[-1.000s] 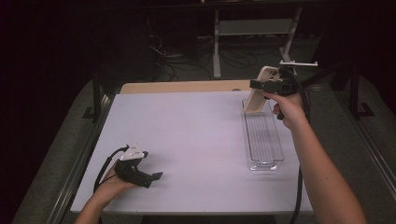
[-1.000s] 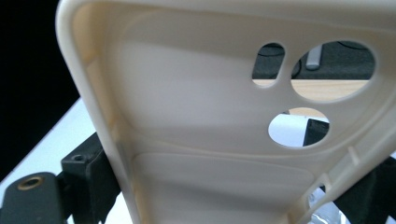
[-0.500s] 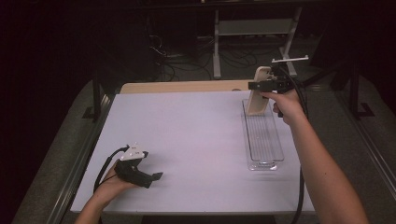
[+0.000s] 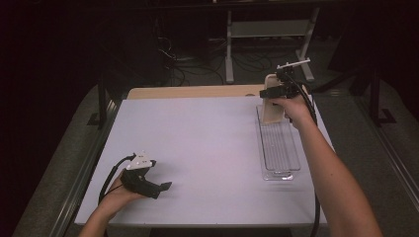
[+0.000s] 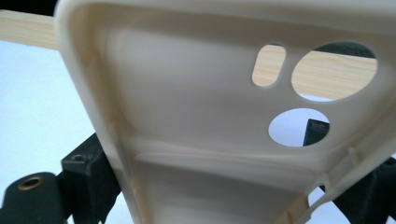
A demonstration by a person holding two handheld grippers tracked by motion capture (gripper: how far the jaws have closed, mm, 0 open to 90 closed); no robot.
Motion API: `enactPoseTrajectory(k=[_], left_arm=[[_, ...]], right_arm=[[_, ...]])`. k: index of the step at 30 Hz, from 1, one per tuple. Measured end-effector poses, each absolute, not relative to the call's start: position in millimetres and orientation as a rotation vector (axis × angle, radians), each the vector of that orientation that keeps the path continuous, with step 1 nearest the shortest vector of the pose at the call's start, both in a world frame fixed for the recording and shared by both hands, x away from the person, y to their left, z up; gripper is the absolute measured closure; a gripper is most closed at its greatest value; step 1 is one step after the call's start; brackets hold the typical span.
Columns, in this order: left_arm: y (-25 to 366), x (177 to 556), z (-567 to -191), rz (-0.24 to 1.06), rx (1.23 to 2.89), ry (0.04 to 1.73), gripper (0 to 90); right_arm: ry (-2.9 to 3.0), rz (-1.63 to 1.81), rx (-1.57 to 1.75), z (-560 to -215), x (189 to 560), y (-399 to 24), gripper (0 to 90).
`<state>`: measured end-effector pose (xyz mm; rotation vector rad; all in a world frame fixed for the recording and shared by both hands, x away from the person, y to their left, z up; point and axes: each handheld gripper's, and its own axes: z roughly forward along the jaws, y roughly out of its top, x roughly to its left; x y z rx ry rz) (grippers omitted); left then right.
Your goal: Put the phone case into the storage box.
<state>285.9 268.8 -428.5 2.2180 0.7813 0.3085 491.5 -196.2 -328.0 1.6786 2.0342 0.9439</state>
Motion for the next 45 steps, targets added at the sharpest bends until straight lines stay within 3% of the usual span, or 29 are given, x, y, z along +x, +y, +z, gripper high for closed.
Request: enactPoseTrajectory(k=[45], left_arm=[[262.2,284.1,-430.0,0.282,2.216,0.770,1.0]], right_arm=[[2.002,0.657,1.849,-371.2,531.1,-181.1,9.0]])
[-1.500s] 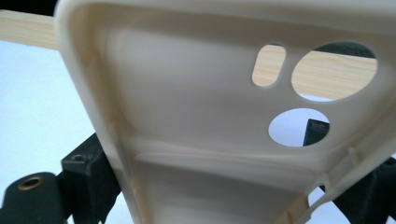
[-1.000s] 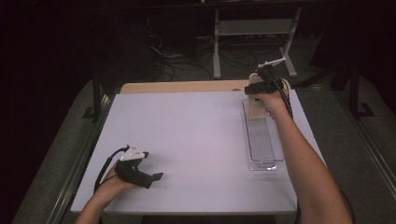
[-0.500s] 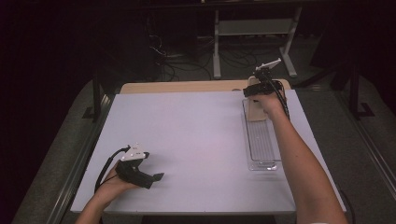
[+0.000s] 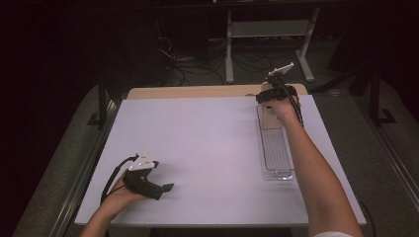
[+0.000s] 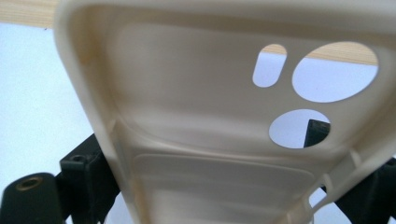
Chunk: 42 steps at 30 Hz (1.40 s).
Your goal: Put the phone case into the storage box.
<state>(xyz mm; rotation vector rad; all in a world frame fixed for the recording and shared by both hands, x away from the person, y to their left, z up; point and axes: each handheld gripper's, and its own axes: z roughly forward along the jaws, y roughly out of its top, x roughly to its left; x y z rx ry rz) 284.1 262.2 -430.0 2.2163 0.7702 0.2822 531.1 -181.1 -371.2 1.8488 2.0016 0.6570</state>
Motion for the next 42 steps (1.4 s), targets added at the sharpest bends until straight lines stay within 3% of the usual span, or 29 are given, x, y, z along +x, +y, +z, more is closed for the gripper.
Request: enactPoseTrajectory(k=[42], left_arm=[[261.9,284.2,-430.5,0.285,2.223,0.767,1.0]], right_arm=[[1.990,0.692,1.853,-374.3,534.1,-184.5,6.2]])
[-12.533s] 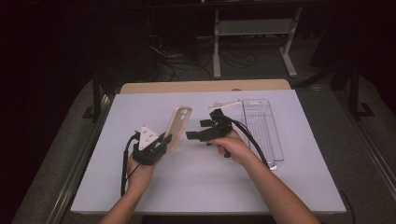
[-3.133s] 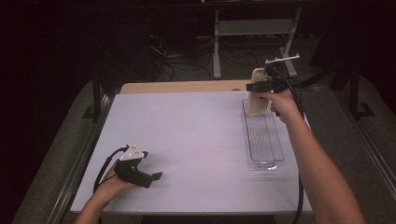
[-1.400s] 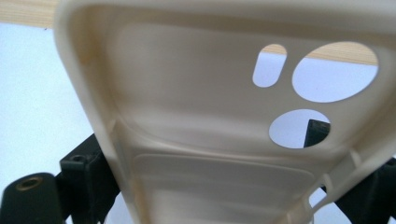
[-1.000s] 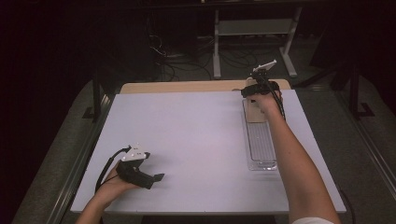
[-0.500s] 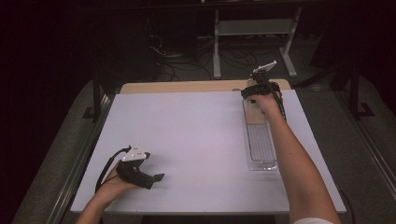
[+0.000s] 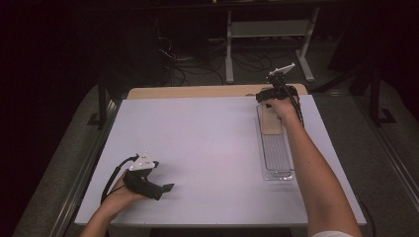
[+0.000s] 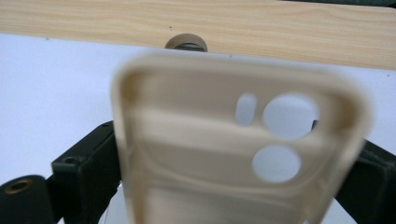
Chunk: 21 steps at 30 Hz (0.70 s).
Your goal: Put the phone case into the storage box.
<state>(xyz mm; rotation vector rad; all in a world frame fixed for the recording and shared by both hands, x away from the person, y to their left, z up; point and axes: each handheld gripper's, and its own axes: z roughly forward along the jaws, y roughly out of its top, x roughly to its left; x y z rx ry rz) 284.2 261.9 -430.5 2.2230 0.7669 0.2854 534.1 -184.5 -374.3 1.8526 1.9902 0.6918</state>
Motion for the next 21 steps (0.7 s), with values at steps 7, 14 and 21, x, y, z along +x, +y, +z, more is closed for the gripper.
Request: enactPoseTrajectory(k=[7,14,21], left_arm=[[262.0,284.1,-430.3,0.286,2.221,0.771,1.0],[261.8,284.0,-430.4,0.286,2.214,0.777,1.0],[262.4,284.0,-430.4,0.287,2.214,0.781,1.0]], right_arm=[[1.975,0.746,1.846,-368.4,532.4,-187.0,6.2],[1.971,0.782,1.820,-362.1,530.1,-190.0,5.4],[1.963,0.849,1.786,-352.0,526.7,-192.0,3.8]])
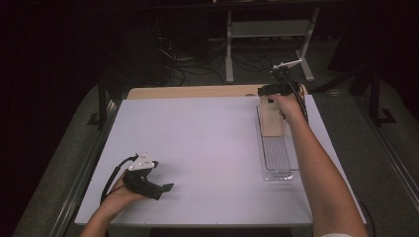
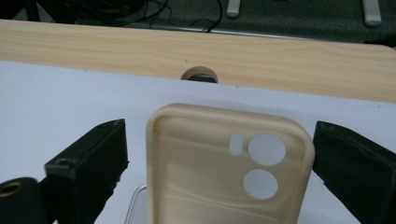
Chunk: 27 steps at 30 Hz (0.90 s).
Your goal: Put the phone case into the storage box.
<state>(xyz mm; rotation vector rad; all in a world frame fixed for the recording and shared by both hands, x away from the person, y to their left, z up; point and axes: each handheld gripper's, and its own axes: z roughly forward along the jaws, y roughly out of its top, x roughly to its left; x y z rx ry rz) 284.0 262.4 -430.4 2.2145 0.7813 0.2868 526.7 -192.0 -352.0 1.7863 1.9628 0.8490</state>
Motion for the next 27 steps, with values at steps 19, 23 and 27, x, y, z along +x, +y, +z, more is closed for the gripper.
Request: enactPoseTrajectory(k=[19,23,27], left_arm=[[263.3,284.7,-431.0,0.288,2.214,0.784,1.0],[263.8,285.7,-430.3,0.302,2.219,0.770,1.0],[263.7,285.7,-430.3,0.305,2.220,0.770,1.0]], right_arm=[[2.006,0.959,1.678,-335.4,505.3,-192.1,0.2],[2.023,0.999,1.647,-335.0,498.6,-194.5,0.0],[2.029,1.027,1.592,-335.3,490.4,-196.8,0.0]])
